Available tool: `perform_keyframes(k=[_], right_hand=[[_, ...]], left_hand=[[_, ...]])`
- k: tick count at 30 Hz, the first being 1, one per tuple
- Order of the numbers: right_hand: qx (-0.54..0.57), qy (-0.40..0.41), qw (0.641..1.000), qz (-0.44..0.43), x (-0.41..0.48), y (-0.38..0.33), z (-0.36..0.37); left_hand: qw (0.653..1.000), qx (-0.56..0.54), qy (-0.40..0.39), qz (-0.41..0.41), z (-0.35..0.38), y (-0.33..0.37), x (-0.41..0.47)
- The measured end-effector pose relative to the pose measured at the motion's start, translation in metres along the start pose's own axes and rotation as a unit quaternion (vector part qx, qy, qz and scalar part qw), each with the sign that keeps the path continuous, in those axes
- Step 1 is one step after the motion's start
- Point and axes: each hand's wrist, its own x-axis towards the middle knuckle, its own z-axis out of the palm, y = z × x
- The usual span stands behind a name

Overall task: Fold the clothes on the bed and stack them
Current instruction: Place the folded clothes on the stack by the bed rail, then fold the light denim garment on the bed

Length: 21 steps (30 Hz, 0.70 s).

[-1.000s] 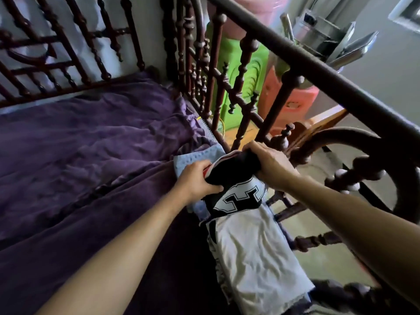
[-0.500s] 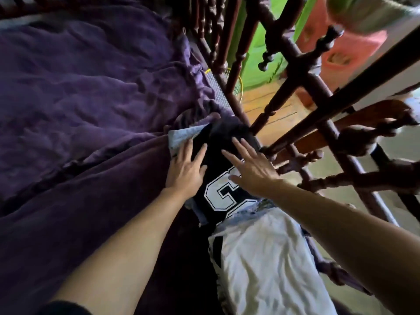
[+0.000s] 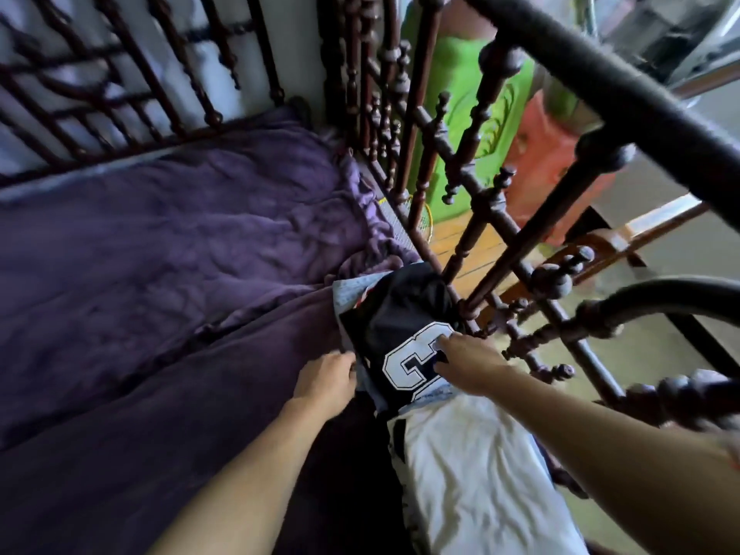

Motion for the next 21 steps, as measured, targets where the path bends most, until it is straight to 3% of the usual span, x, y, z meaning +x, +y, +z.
perform_keyframes(k=[9, 21], right_hand=[[-0.069, 0.094, 0.974, -0.194, -0.105, -0.117, -0.009], [-0.128, 0.136, 0.848, -0.496, -0.259, -0.372, 0.03]], left_hand=[[0.989, -0.037, 0.068, -0.129, -0.009, -0.057, -0.228], [0.9, -0.097, 0.225, -0.36, 0.021, -0.16, -0.562]])
